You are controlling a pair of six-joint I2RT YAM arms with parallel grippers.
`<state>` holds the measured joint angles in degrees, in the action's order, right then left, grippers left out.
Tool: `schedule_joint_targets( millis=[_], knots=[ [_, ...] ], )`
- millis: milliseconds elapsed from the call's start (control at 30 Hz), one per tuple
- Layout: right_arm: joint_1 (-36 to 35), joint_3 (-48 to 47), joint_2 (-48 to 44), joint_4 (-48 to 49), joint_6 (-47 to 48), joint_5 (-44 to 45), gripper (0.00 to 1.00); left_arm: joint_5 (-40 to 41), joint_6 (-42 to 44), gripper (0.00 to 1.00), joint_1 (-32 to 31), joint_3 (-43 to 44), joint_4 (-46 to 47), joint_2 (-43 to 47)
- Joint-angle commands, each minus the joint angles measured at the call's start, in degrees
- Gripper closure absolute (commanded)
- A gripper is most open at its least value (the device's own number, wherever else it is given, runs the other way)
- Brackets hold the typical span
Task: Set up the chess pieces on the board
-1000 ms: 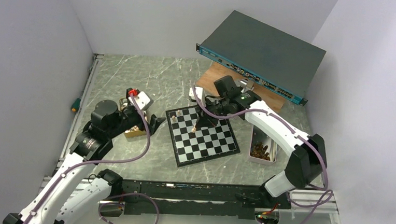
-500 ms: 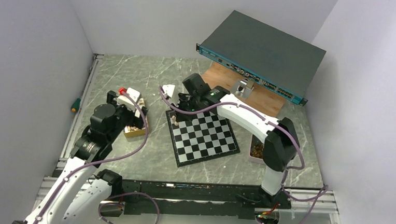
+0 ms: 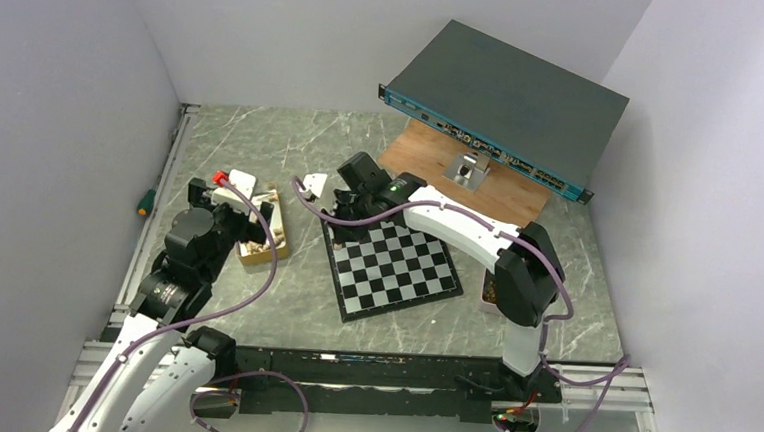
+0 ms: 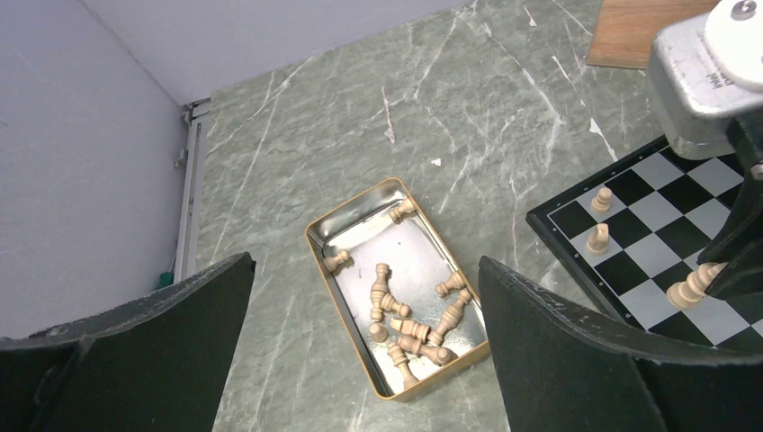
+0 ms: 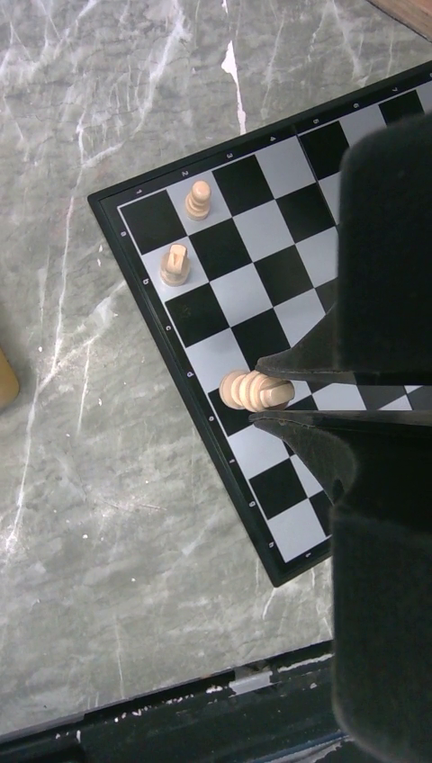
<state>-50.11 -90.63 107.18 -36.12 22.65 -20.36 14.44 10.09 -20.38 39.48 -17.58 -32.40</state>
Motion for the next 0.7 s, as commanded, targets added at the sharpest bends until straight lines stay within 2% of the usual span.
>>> schedule_joint_targets(
  millis=[0,667],
  knots=[
    [-0.4,0.5,0.9,2.3,-1.4,1.8,1.0,1.2,0.8,0.0,0.2,-0.3,2.2,0.2],
    [-1.7,1.6,3.1,1.4,0.3,2.1,1.0,1.5,1.1,0.0,0.3,-0.5,2.5,0.1]
  ],
)
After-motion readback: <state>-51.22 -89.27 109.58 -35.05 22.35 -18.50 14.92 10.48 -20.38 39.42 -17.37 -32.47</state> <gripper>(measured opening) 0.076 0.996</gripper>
